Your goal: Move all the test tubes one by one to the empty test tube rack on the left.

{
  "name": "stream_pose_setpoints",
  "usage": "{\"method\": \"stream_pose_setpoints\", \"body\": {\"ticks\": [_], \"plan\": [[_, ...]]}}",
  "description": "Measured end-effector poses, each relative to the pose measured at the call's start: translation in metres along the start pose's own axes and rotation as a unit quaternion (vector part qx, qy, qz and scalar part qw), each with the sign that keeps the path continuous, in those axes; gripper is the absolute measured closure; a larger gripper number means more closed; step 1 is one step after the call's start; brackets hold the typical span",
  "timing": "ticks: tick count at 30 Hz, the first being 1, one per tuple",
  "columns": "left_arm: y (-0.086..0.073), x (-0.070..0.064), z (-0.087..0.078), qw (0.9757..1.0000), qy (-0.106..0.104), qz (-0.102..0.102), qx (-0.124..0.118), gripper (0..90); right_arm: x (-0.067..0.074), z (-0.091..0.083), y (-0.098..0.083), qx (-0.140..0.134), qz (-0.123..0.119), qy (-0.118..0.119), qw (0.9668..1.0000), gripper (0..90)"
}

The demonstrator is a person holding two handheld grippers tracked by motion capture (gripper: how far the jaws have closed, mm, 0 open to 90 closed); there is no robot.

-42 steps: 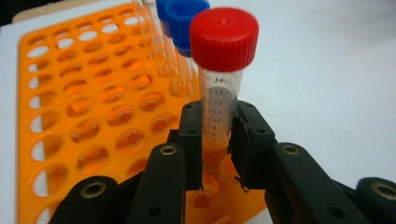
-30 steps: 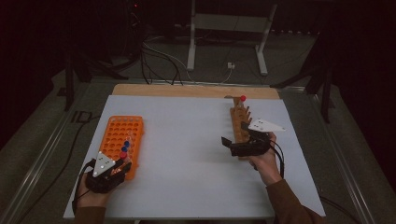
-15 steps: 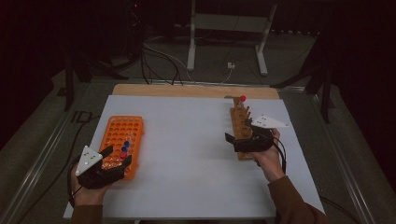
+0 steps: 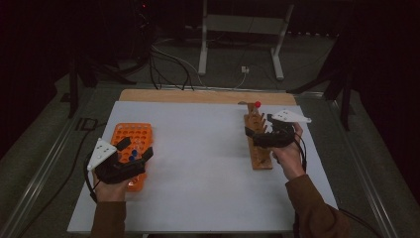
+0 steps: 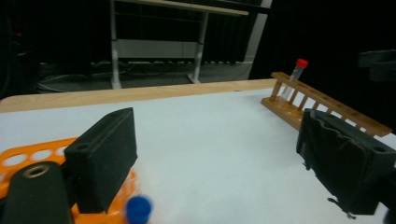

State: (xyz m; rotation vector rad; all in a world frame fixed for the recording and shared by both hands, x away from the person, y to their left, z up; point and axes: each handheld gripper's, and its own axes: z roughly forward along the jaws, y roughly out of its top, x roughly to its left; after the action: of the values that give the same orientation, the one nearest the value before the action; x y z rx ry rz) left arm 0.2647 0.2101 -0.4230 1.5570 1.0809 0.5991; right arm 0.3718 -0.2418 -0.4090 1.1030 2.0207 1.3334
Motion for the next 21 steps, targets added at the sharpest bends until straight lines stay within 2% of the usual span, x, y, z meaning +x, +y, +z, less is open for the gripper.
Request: {"method": "stream_pose_setpoints", "body": {"ticks": [2,6,9,13,18,21], "plan": [[-0.001,-0.005,0.006,0.9999,0.004,0.004,0.009,0.6,-0.006,0.003,0.003,0.000,0.005,-0.009,1.0000,0.6],[-0.004,-0.012,0.016,0.9998,-0.001,0.011,0.019,0.5,-0.018,0.012,0.005,0.011,0.010,-0.028,0.9995,4.0],[-0.006,-0.015,0.019,0.9996,-0.003,0.014,0.023,0.5,-0.026,0.019,0.007,0.011,0.010,-0.035,0.9993,6.1],[-0.008,-0.018,0.022,0.9995,-0.006,0.017,0.026,0.5,-0.036,0.032,0.008,0.021,0.020,-0.044,0.9986,10.2],[-0.009,-0.022,0.025,0.9994,-0.011,0.017,0.029,0.5,-0.046,0.052,0.008,0.041,0.034,-0.053,0.9972,16.7],[-0.010,-0.024,0.027,0.9992,-0.013,0.020,0.034,0.5,-0.050,0.064,0.006,0.051,0.032,-0.067,0.9959,24.3]]}}
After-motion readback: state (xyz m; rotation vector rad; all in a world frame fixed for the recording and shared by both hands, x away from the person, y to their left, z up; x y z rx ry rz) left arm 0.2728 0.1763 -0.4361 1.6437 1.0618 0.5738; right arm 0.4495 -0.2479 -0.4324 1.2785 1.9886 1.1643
